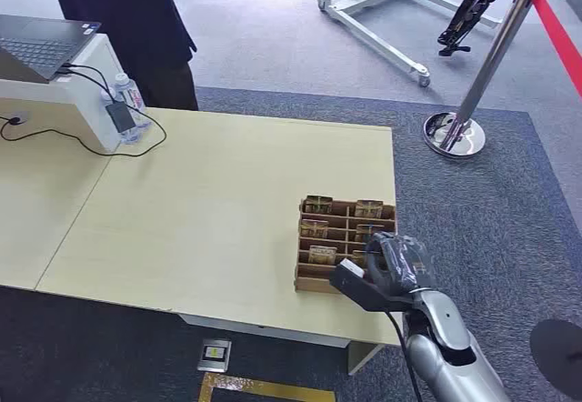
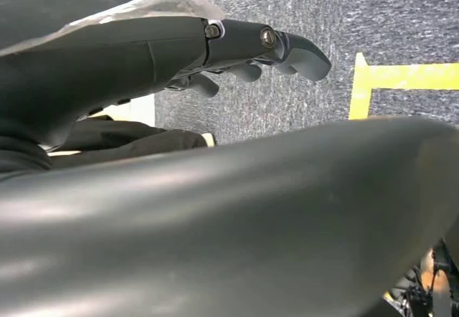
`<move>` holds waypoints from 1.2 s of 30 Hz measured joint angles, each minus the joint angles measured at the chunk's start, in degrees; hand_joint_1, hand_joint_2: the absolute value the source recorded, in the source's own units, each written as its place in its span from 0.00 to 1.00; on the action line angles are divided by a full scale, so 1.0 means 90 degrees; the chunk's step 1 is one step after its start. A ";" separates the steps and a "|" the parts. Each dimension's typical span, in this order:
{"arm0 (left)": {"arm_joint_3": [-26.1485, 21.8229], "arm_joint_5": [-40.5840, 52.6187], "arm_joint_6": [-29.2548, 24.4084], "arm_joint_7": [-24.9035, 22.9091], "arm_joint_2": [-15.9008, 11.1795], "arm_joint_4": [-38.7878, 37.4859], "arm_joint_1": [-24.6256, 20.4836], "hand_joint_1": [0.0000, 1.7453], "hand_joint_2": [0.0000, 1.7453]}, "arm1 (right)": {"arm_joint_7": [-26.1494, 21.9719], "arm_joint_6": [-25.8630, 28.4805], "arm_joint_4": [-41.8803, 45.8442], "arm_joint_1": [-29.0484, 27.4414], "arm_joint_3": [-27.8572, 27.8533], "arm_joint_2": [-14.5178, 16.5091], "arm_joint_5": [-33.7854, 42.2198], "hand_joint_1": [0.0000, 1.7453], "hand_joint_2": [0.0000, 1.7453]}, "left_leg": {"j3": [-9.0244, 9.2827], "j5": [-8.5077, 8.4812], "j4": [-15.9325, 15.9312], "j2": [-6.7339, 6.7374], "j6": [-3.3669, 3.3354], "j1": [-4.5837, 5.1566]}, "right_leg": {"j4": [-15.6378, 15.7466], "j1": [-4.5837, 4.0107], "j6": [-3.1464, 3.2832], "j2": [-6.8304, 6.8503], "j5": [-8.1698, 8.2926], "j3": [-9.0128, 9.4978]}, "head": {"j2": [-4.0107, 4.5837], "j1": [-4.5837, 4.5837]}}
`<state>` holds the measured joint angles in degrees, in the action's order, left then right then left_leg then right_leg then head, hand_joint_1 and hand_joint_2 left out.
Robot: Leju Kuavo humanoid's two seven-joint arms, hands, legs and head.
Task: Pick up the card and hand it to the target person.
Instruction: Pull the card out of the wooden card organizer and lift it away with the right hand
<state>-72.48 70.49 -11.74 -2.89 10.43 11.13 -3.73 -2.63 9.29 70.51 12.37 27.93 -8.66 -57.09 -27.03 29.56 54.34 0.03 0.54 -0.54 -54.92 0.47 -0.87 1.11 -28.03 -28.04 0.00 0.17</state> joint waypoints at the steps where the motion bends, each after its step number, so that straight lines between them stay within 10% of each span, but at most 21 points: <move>1: 0.0000 0.0000 0.0000 0.0000 0.0000 0.0000 0.0001 0.00 0.00 | -0.0004 0.0001 0.0001 0.0000 0.0000 0.0000 0.0003 1.00 1.00 | 0.0000 0.0000 0.0000 0.0000 0.0000 0.0000 | 0.0000 0.0000 0.0000 0.0000 0.0000 0.0000 | 0.0000 0.0001; 36: -0.0002 -0.0014 0.0017 0.0104 0.0013 -0.0007 -0.0005 0.00 0.00 | -0.0511 0.0180 0.1068 -0.0377 -0.0085 -0.0556 0.0328 1.00 1.00 | -0.0034 0.0001 0.0000 -0.0001 0.0000 0.0000 | 0.0000 0.0000 0.0002 0.0000 0.0001 -0.0031 | 0.0000 0.0001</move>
<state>-72.50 70.36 -11.58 -1.95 10.54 11.06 -3.77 -7.23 10.91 80.12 8.98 27.17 -13.66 -54.14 -27.34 29.56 54.34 0.02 0.54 -0.54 -54.92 0.48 -0.85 1.11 -28.02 -28.31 0.00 0.18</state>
